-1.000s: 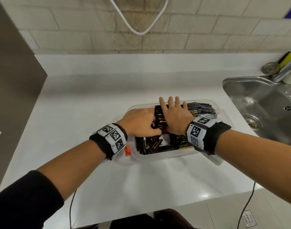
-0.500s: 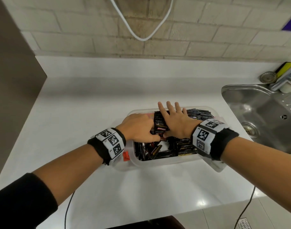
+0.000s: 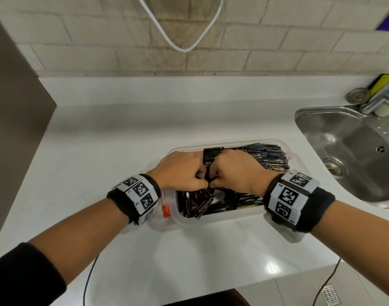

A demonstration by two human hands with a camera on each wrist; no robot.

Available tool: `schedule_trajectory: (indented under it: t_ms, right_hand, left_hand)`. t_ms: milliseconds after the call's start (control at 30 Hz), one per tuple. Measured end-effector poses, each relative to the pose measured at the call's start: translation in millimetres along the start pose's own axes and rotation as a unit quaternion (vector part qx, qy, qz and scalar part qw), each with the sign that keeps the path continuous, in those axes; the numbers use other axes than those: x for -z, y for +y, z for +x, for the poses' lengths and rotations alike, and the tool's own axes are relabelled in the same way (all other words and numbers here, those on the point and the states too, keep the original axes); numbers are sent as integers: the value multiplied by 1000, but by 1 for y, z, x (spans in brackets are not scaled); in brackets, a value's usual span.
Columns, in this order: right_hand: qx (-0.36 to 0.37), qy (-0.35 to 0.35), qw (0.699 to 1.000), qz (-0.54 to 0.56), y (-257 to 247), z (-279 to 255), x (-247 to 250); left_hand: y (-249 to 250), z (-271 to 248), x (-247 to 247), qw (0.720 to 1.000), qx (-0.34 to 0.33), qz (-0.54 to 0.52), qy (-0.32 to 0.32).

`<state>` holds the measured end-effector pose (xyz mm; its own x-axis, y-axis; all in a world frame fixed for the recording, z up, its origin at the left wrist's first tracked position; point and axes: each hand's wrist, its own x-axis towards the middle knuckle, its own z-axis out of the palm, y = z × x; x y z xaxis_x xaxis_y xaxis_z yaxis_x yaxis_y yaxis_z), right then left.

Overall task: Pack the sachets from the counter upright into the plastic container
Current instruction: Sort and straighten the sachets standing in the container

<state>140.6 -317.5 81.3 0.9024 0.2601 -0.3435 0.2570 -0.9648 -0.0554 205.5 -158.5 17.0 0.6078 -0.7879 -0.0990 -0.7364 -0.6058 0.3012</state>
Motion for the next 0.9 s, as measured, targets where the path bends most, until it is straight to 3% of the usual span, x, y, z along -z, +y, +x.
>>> schedule_trajectory:
  t_ms: [233, 533, 767, 900]
  right_hand:
    - [1, -22, 1000, 2, -5, 5, -3]
    - [0, -56, 995, -81, -11, 7, -12]
    - [-35, -34, 997, -66, -16, 9, -16]
    - [-35, -16, 999, 5, -8, 7, -15]
  left_hand:
    - [4, -2, 4, 1000, 8, 1, -9]
    - [4, -2, 5, 1000, 17, -16, -15]
    - [6, -3, 6, 999, 8, 33, -42]
    - [6, -3, 7, 998, 0, 45, -51]
